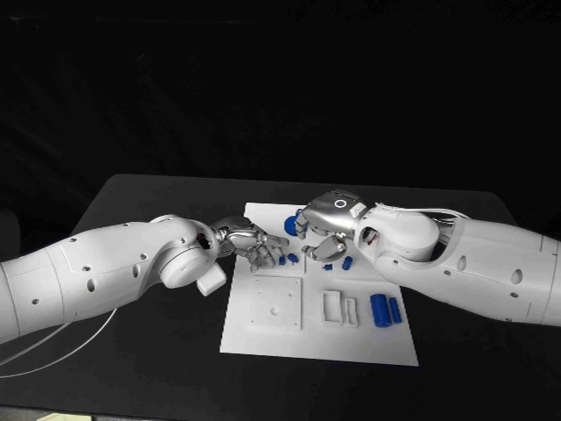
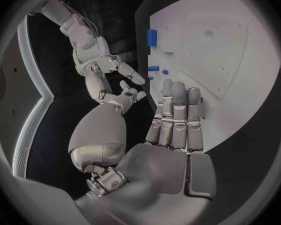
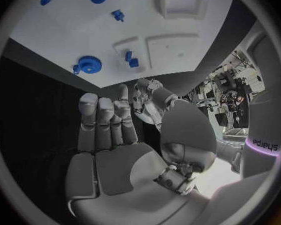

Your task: Assemble the parts on the task board

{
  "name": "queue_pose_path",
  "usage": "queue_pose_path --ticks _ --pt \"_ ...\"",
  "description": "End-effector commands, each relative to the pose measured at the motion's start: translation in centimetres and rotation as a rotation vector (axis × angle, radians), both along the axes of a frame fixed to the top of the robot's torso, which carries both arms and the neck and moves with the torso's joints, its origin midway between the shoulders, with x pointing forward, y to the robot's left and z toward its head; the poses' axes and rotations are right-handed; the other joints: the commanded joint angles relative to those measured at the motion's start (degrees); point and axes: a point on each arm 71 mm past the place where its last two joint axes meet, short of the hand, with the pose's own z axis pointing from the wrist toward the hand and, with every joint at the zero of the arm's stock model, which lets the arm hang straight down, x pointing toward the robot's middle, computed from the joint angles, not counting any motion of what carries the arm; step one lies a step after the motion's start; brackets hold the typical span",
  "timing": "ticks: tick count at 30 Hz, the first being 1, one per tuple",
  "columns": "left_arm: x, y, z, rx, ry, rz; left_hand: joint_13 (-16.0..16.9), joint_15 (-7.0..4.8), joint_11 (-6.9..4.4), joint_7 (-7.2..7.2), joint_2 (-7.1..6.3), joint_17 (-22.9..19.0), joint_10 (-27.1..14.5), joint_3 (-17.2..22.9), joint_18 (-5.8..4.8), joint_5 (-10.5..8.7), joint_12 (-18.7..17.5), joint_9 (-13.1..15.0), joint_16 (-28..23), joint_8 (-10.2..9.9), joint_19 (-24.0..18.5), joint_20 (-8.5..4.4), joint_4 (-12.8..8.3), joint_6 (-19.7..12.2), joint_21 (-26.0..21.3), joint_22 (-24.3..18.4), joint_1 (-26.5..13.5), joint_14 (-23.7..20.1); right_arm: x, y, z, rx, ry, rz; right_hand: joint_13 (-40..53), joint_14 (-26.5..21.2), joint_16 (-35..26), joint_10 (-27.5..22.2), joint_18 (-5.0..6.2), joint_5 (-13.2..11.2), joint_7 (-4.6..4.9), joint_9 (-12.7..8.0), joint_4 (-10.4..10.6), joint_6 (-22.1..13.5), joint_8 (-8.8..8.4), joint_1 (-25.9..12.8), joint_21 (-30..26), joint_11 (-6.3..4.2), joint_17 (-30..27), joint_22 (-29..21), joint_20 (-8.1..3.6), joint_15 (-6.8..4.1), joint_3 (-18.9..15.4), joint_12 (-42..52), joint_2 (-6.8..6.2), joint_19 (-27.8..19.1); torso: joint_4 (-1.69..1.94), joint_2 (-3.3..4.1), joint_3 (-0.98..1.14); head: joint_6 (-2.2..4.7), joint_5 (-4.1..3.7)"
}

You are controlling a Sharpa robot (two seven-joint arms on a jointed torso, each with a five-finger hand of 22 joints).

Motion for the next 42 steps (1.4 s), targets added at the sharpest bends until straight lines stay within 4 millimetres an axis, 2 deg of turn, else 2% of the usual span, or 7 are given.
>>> queue_pose_path --ticks 1,2,6,14,28,37,42 --pt "0.2 0.3 0.3 -0.033 -0.022 0.021 0.07 0.04 -0.09 -0.01 0.47 0.06 -0.16 -0.25 1.18 -0.02 0.09 -0.06 -0.24 0.33 -0.38 -1.89 -0.09 0.25 0.27 1.12 0.12 0.23 0.9 -0.1 -0.2 -0.006 0.001 -0.086 0.09 -0.65 -0.52 -0.24 2.78 -4.65 0.65 -0.27 0.30 -1.46 -0.67 -0.65 -0.40 0.70 -0.07 -0.15 0.16 0.26 -1.23 -0.48 -0.95 -0.76 0.05 0.03 -0.04 0.09 -0.02" --pt "0.2 0.3 0.3 -0.038 -0.023 0.024 0.07 0.04 -0.10 -0.01 0.48 0.06 -0.15 -0.27 1.18 -0.02 0.09 -0.07 -0.24 0.34 -0.37 -1.89 -0.08 0.26 0.27 1.12 0.11 0.23 1.0 -0.2 -0.4 -0.010 0.004 -0.098 0.09 -0.83 -0.63 -0.47 2.78 -6.93 0.85 -0.37 0.42 -1.79 -0.83 -0.67 -0.53 0.80 -0.08 -0.24 0.24 0.43 -1.54 -0.58 -1.06 -1.00 0.04 0.03 -0.05 0.09 -0.03" --pt "0.3 0.5 0.5 -0.065 -0.035 0.041 0.09 0.03 -0.11 -0.02 0.51 0.06 -0.12 -0.32 1.18 -0.02 0.11 -0.07 -0.23 0.36 -0.36 -1.89 -0.08 0.29 0.28 1.11 0.10 0.25 1.5 0.0 -1.2 -0.009 0.009 -0.129 0.12 -1.13 -0.77 -0.85 2.78 -8.82 1.09 -0.50 1.21 -2.20 -1.03 -1.66 -0.67 0.99 -0.07 -0.38 0.48 0.64 -2.50 -0.71 -1.45 -1.36 0.04 0.03 -0.08 0.11 -0.01" --pt "0.5 0.6 0.8 -0.110 -0.059 0.073 0.16 -0.02 -0.18 -0.10 0.65 0.06 0.07 -0.46 1.20 -0.02 0.22 -0.09 -0.25 0.48 -0.32 -1.92 -0.08 0.44 0.28 1.08 0.12 0.31 1.4 1.3 -2.9 -0.020 0.056 -0.134 0.19 -1.28 -0.67 -1.05 2.78 -8.88 1.06 -0.36 1.84 -2.24 -0.85 -2.72 -0.60 0.97 0.04 -0.44 0.49 0.64 -3.74 -0.64 -1.41 -1.48 0.20 0.05 -0.10 0.01 0.00" --pt "0.5 0.5 0.8 -0.118 -0.058 0.074 0.20 -0.07 -0.23 -0.15 0.88 0.06 0.16 -0.53 1.21 -0.02 0.28 -0.11 -0.27 0.56 -0.30 -1.96 -0.17 0.54 0.28 1.05 0.27 0.35 1.2 1.8 -4.6 -0.030 0.095 -0.136 0.26 -1.37 -0.57 -1.18 2.78 -8.87 0.95 -0.17 2.21 -2.03 -0.57 -3.41 -0.51 0.86 0.12 -0.45 0.45 0.57 -4.71 -0.55 -1.34 -1.60 0.10 0.05 -0.03 -0.29 0.36" --pt "0.5 0.4 0.8 -0.123 -0.056 0.072 0.22 -0.09 -0.24 -0.16 1.05 0.05 0.17 -0.57 1.21 -0.02 0.28 -0.14 -0.29 0.58 -0.29 -1.98 -0.25 0.55 0.28 1.04 0.38 0.36 1.5 2.0 -4.9 -0.026 0.082 -0.138 0.28 -1.19 -0.40 -0.93 2.78 -8.86 0.72 0.08 3.48 -1.72 -0.21 -2.07 -0.32 0.63 0.16 -0.58 0.17 0.33 -3.33 -0.39 -0.68 -1.33 0.10 0.04 -0.01 -0.30 0.45" --pt "0.4 0.3 0.8 -0.123 -0.054 0.069 0.23 -0.09 -0.25 -0.16 1.14 0.05 0.16 -0.60 1.21 -0.01 0.28 -0.15 -0.30 0.58 -0.28 -1.98 -0.29 0.54 0.28 1.04 0.42 0.37 1.5 2.2 -5.2 -0.026 0.086 -0.136 0.27 -1.06 -0.33 -0.74 2.78 -8.86 0.63 0.25 4.10 -1.62 0.00 -0.35 -0.16 0.54 0.16 -0.66 -0.03 0.23 -2.25 -0.32 0.33 -1.11 0.14 0.07 0.01 -0.39 0.51"
